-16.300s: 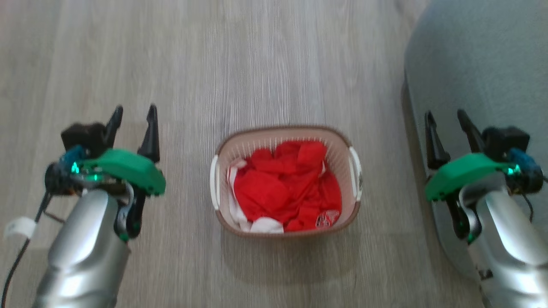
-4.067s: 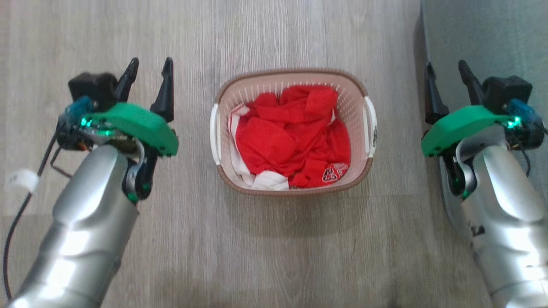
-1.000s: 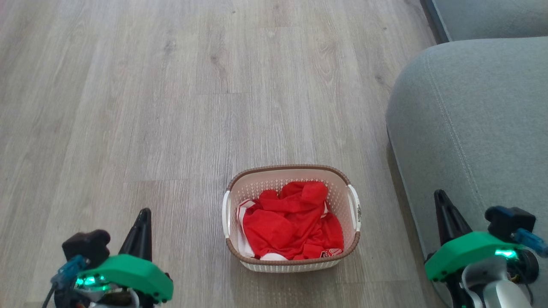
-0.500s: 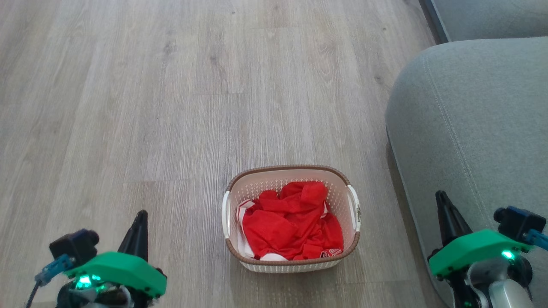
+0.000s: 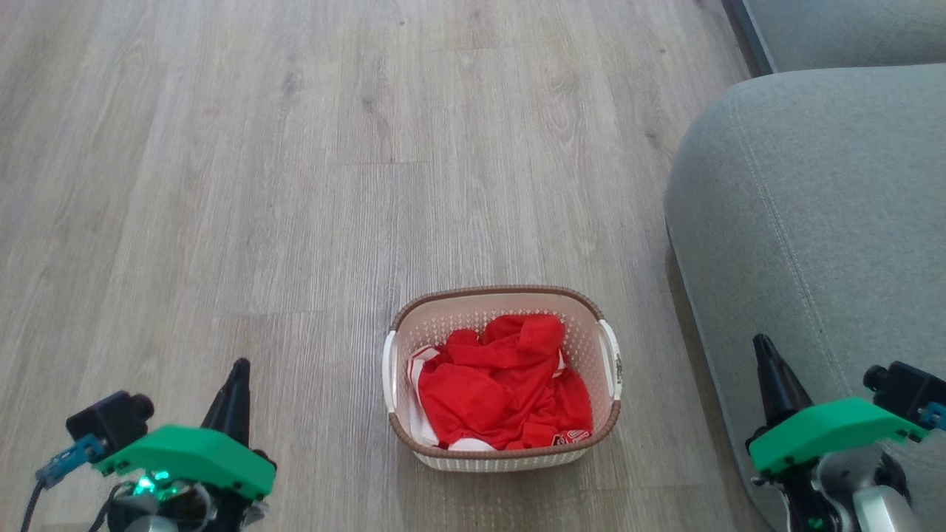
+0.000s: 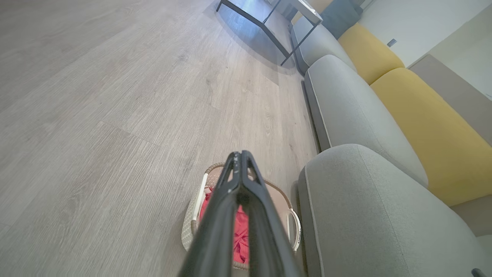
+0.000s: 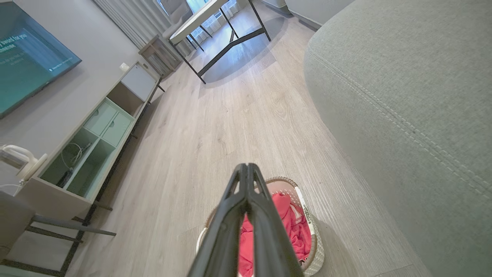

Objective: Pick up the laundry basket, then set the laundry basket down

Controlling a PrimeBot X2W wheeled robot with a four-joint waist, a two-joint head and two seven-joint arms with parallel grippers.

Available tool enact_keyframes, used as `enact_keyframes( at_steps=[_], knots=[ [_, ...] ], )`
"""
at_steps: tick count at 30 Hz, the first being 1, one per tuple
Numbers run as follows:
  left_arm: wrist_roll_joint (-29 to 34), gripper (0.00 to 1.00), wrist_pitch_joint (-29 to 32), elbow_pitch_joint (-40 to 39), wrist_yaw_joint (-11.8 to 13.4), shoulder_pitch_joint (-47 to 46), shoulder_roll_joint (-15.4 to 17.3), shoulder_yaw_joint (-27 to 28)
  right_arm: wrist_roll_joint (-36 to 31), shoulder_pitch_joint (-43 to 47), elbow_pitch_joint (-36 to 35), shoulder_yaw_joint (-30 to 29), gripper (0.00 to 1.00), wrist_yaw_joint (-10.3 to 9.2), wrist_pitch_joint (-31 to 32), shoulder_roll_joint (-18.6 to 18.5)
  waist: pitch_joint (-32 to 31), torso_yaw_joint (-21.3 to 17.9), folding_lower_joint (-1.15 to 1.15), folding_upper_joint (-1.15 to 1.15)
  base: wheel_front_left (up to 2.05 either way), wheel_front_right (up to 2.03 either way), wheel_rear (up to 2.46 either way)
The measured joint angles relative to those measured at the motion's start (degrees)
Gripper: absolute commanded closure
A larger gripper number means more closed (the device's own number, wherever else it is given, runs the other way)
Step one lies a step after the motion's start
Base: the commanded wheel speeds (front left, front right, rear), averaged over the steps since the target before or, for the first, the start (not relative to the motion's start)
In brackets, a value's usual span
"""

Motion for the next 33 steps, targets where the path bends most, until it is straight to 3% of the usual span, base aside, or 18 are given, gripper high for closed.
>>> enact_keyframes(
  at_steps=[33],
  knots=[
    [-18.2,1.0,2.98,4.39,-4.57,-2.35,-3.23,5.44,21.64,-1.32,3.07,-1.66,1.0,0.0,2.01,0.0,-0.22,-0.26,0.0,0.0,0.0,0.0,0.0]
  ],
)
